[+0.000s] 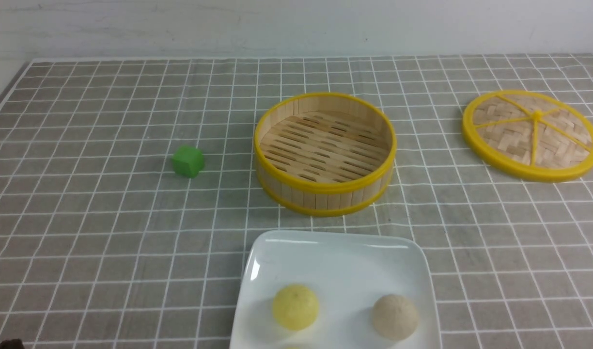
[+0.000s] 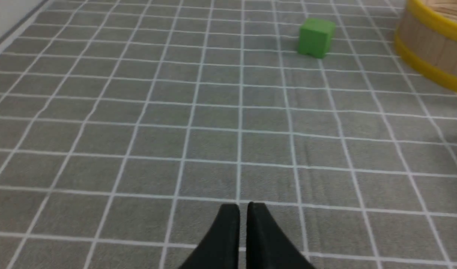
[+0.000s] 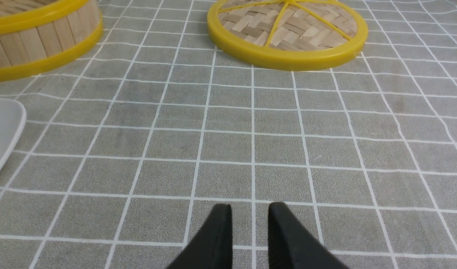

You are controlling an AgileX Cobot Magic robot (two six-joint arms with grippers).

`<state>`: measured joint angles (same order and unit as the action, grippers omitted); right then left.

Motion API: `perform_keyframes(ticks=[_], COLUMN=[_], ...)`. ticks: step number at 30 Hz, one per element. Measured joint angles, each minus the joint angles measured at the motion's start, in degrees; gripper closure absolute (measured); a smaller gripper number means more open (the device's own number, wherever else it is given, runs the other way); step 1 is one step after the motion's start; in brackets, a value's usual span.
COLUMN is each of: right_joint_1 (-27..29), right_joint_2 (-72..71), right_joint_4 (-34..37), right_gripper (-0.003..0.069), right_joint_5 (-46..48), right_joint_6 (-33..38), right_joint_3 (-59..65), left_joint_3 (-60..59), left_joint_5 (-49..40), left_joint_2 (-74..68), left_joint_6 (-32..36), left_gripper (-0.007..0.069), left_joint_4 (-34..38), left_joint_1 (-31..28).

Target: Put the steamed buns into the plate on the grey tablecloth.

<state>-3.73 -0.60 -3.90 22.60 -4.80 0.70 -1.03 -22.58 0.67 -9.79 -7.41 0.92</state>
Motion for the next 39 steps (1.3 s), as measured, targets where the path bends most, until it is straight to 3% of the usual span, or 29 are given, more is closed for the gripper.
perform_keyframes(ticks=[5, 39], right_joint_1=[0.0, 0.0], right_joint_2=[0.0, 0.0], right_joint_4=[0.0, 0.0], right_gripper=[0.049, 0.0451], right_joint_5=[0.0, 0.0], right_joint_6=[0.0, 0.17], right_joint_3=[0.0, 0.0], left_joint_3=[-0.12, -0.18], left_joint_5=[-0.02, 0.16], left_joint_2=[0.06, 0.06], left_joint_6=[0.0, 0.0], left_gripper=[0.0562, 0.0529], left_joint_4=[0.05, 0.05], left_joint_1=[-2.98, -2.99])
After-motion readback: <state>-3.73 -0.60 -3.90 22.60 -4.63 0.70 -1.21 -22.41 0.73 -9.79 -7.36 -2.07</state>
